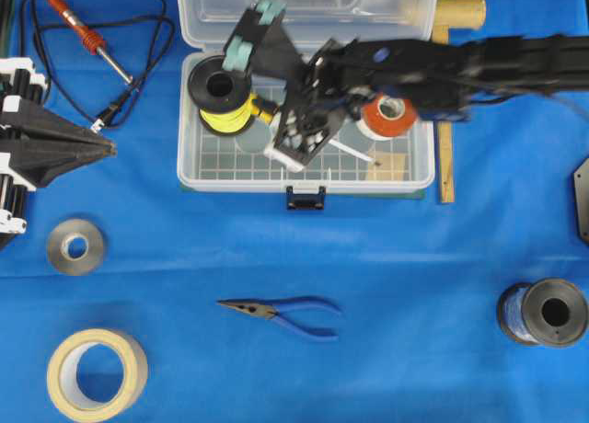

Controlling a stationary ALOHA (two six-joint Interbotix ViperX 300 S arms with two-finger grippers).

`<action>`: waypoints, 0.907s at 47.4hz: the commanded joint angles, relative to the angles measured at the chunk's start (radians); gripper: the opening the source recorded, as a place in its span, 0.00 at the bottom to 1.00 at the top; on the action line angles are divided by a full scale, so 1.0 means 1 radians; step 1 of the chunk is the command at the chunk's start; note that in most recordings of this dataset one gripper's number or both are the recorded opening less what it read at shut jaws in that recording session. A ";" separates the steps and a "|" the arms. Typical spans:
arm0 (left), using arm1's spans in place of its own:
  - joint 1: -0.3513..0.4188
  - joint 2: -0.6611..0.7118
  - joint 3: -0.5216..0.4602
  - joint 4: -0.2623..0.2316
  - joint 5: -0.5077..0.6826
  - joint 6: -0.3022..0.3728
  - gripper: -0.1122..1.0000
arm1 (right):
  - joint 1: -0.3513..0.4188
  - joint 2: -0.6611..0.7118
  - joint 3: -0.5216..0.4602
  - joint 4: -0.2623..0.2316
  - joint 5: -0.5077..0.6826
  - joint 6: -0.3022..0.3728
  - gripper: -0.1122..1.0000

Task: Pick the screwdriver from the toolbox among several items.
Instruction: 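Close the right gripper on the screwdriver handle and lift it, then carry the screwdriver out of the toolbox toward the blue pliers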

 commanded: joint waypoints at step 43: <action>0.000 0.003 -0.011 -0.003 -0.011 0.000 0.10 | 0.382 0.281 -0.265 -0.071 0.114 0.118 0.33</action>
